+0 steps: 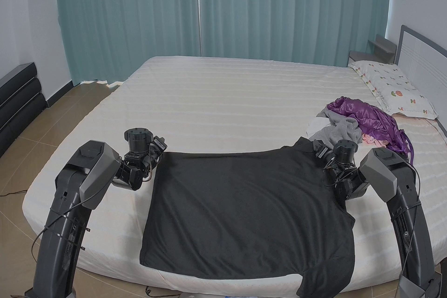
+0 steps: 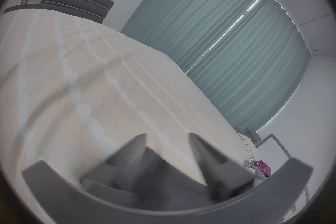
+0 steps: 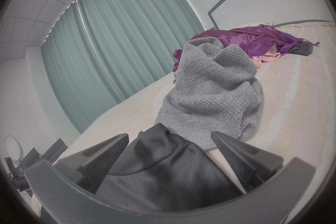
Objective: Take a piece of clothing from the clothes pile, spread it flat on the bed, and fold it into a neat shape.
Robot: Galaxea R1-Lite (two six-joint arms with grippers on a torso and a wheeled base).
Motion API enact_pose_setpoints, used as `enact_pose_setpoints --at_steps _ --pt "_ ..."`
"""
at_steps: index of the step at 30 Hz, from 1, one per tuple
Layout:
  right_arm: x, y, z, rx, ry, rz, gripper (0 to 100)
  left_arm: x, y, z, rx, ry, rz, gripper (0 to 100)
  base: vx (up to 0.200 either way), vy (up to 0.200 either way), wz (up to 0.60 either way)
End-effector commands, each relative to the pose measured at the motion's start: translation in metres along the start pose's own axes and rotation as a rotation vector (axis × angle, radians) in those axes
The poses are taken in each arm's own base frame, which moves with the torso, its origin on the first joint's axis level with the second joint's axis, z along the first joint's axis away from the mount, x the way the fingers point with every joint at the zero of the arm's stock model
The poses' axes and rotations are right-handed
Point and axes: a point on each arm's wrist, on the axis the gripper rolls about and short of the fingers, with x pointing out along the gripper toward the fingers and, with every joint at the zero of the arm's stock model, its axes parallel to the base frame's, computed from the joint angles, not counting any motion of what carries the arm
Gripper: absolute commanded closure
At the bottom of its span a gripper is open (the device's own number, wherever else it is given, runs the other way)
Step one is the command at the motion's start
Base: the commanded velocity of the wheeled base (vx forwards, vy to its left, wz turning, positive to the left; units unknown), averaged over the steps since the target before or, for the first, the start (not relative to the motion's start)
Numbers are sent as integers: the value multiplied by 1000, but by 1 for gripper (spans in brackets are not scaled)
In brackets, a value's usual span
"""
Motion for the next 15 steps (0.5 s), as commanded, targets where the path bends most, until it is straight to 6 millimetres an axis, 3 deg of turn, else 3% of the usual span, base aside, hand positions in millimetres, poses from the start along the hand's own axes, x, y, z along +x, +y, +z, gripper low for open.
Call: enact_pose_setpoints --at_steps 1,11,15 --pt "-1 4 13 9 -25 9 0 0 0 1 -3 -7 -1 0 0 0 0" --pt "-15 0 39 46 -54 -8 0 -2 1 5 -6 -37 26 0 0 0 0" --pt "-19 0 41 51 -46 -13 0 -3 1 6 -6 -40 34 0 0 0 0"
